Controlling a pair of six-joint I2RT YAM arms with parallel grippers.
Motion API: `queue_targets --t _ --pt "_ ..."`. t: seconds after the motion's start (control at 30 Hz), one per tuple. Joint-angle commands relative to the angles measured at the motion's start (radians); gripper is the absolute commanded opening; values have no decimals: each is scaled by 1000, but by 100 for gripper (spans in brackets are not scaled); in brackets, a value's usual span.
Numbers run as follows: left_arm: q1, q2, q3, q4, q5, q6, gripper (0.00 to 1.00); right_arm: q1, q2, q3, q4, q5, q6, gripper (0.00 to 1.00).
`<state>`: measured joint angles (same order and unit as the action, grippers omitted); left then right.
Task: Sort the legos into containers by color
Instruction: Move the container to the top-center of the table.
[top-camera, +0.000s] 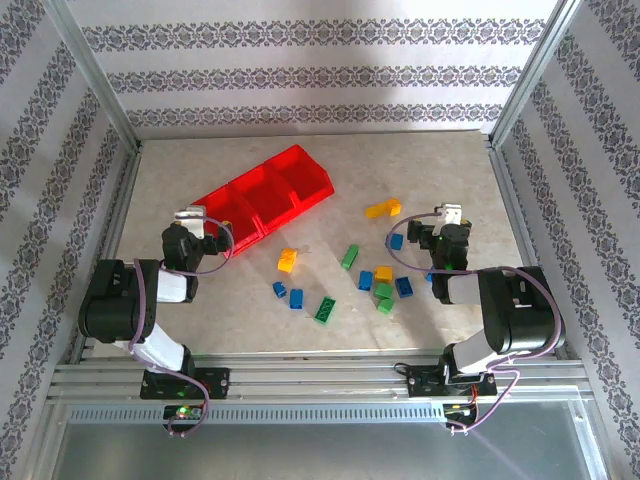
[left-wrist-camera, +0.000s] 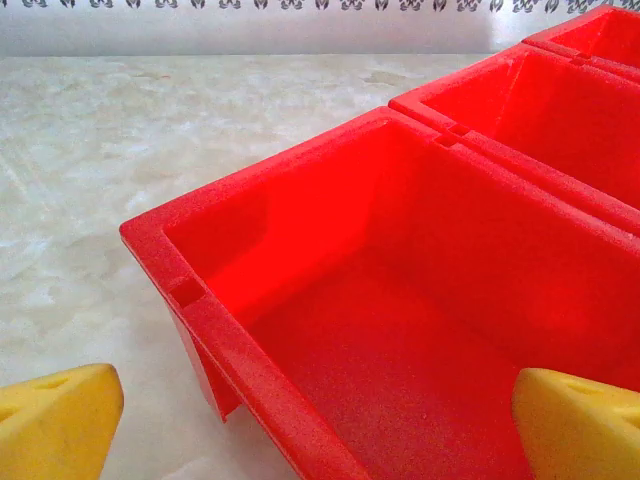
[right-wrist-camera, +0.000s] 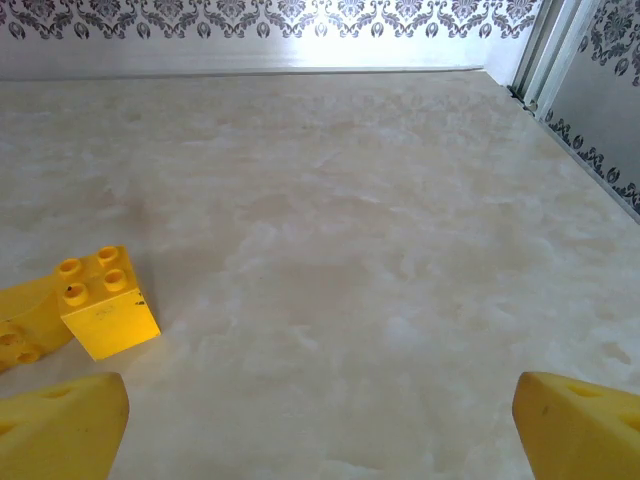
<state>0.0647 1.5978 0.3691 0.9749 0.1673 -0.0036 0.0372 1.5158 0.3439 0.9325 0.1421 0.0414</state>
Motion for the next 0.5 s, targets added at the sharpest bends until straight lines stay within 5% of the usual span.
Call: queue_targets --t 0.0,0.47 --pt "-10 -5 7 -4 -17 -11 100 1 11 -6 31 13 4 98" --pt "-11 -5 10 -10 -9 -7 100 1 11 -6 32 13 4 98"
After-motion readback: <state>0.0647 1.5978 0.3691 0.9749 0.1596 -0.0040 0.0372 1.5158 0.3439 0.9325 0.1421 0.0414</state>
